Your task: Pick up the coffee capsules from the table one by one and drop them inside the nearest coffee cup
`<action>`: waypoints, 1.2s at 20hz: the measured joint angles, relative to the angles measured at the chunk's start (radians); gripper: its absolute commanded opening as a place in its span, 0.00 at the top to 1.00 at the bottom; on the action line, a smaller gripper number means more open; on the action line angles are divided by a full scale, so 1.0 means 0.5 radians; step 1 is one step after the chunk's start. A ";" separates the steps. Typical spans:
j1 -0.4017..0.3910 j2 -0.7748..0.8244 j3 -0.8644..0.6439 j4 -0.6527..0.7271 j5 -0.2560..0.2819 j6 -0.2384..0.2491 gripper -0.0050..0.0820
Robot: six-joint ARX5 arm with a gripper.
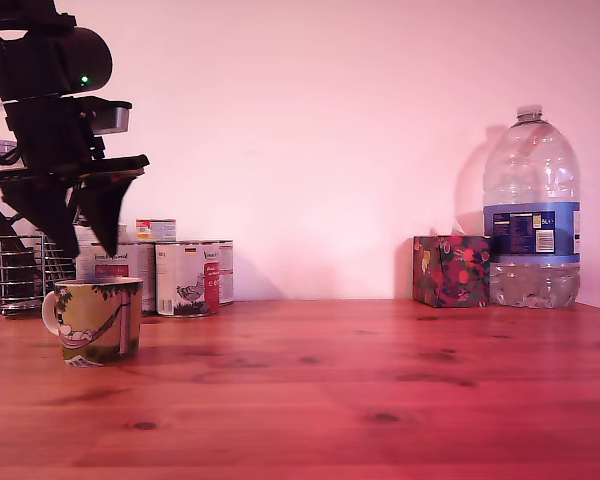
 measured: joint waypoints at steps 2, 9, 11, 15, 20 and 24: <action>0.001 0.000 0.000 0.002 0.001 0.000 0.04; 0.001 0.000 0.000 0.056 0.001 0.000 0.15; 0.001 0.000 0.000 0.112 0.002 0.002 0.58; 0.001 -0.040 -0.061 0.338 0.002 0.010 0.94; 0.031 -0.417 -0.539 0.736 0.050 0.010 0.94; 0.052 -0.778 -0.897 1.073 0.094 0.005 0.94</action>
